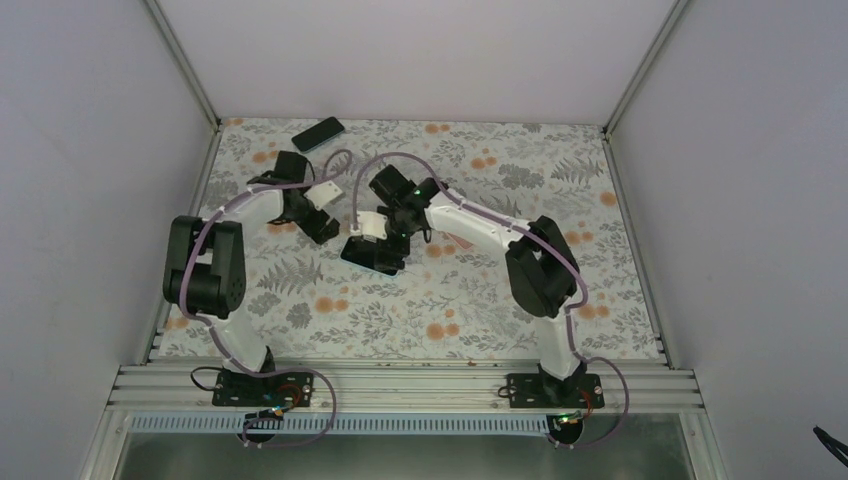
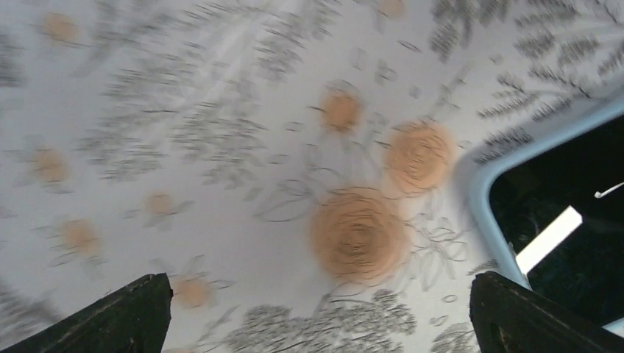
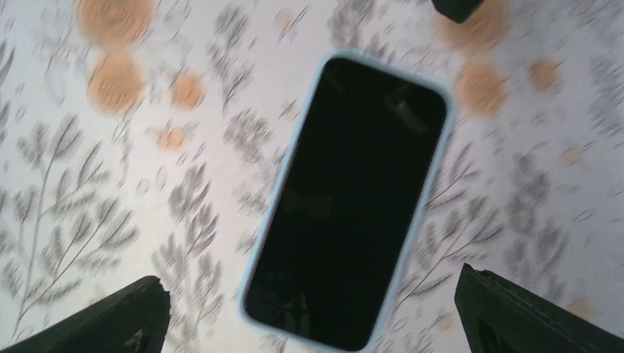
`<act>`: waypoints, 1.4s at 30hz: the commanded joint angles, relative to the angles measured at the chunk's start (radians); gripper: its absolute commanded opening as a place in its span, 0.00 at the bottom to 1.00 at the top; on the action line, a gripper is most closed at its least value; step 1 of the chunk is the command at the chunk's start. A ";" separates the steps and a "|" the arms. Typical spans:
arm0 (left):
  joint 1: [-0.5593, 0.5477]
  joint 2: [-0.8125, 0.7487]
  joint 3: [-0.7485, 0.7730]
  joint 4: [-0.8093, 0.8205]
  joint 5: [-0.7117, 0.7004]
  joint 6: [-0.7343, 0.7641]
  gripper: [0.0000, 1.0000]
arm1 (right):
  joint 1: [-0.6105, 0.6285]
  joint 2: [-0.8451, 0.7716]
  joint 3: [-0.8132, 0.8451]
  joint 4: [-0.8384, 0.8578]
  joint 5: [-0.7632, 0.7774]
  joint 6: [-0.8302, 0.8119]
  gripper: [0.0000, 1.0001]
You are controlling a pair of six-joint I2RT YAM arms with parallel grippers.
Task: Take the phone out of the phone case
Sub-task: Pick up the phone at the center of the board.
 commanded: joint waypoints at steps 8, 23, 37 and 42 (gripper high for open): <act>0.103 -0.099 0.076 -0.025 -0.007 -0.081 1.00 | 0.009 0.235 0.237 -0.075 -0.017 0.162 1.00; 0.133 -0.103 0.063 0.004 -0.015 -0.138 1.00 | 0.029 0.323 0.221 -0.104 0.097 0.229 1.00; 0.132 -0.117 0.037 -0.005 0.025 -0.178 1.00 | 0.031 0.352 0.150 -0.094 0.207 0.207 0.78; 0.132 -0.114 0.047 -0.032 0.074 -0.182 1.00 | 0.024 0.346 0.139 -0.085 0.203 0.226 0.38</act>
